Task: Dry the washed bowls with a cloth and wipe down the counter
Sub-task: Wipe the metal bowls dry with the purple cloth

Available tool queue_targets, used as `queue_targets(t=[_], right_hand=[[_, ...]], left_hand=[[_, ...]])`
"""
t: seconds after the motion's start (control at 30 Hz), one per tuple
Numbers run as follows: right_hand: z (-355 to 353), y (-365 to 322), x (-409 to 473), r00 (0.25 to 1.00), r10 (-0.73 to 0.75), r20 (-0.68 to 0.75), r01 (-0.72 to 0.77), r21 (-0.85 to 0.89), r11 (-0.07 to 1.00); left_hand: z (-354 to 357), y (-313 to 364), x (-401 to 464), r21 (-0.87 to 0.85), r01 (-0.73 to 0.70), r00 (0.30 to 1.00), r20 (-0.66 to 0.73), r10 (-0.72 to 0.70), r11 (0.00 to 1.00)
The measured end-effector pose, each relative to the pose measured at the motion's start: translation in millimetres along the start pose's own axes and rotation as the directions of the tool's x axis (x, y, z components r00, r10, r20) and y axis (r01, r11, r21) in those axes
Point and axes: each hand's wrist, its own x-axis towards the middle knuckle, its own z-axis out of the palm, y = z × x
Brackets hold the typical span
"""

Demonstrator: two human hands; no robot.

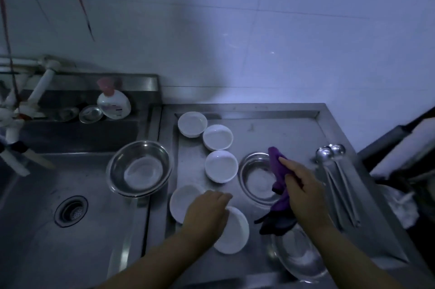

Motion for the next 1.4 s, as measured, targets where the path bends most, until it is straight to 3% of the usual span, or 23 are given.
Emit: queue_targets(t=[0.2, 0.37, 0.47, 0.57, 0.83, 0.93, 1.13, 1.4], right_hand=[[-94, 57, 2, 0.991, 0.117, -0.068, -0.117, 0.000, 0.993], [-141, 101, -9, 0.988, 0.135, -0.079, -0.136, -0.012, 0.991], [-156, 120, -12, 0.994, 0.093, -0.050, -0.095, -0.038, 0.995], [-164, 133, -11, 0.998, 0.054, -0.012, -0.054, -0.035, 0.998], [-167, 138, -1, 0.995, 0.057, 0.082, -0.062, 0.055, 0.997], [-162, 133, 3, 0.994, 0.019, 0.106, -0.023, 0.041, 0.999], [-150, 117, 10, 0.989, -0.053, 0.142, 0.033, 0.137, 0.990], [-143, 96, 18, 0.964, -0.224, 0.143, 0.191, 0.211, 0.959]], left_hand=[[84, 74, 21, -0.046, 0.148, 0.959, 0.251, -0.132, 0.988], [135, 114, 31, -0.104, 0.383, 0.855, 0.415, -0.310, 0.918], [152, 128, 34, 0.022, 0.474, 0.775, 0.465, -0.429, 0.880], [161, 133, 32, -0.018, 0.554, 0.747, 0.451, -0.488, 0.832], [143, 145, 29, -0.112, 0.624, 0.758, 0.324, -0.566, 0.773], [121, 143, 26, -0.161, 0.640, 0.767, 0.196, -0.611, 0.751], [69, 146, 28, -0.186, 0.664, 0.719, -0.109, -0.687, 0.725], [19, 168, 25, -0.365, 0.470, 0.686, -0.423, -0.592, 0.804]])
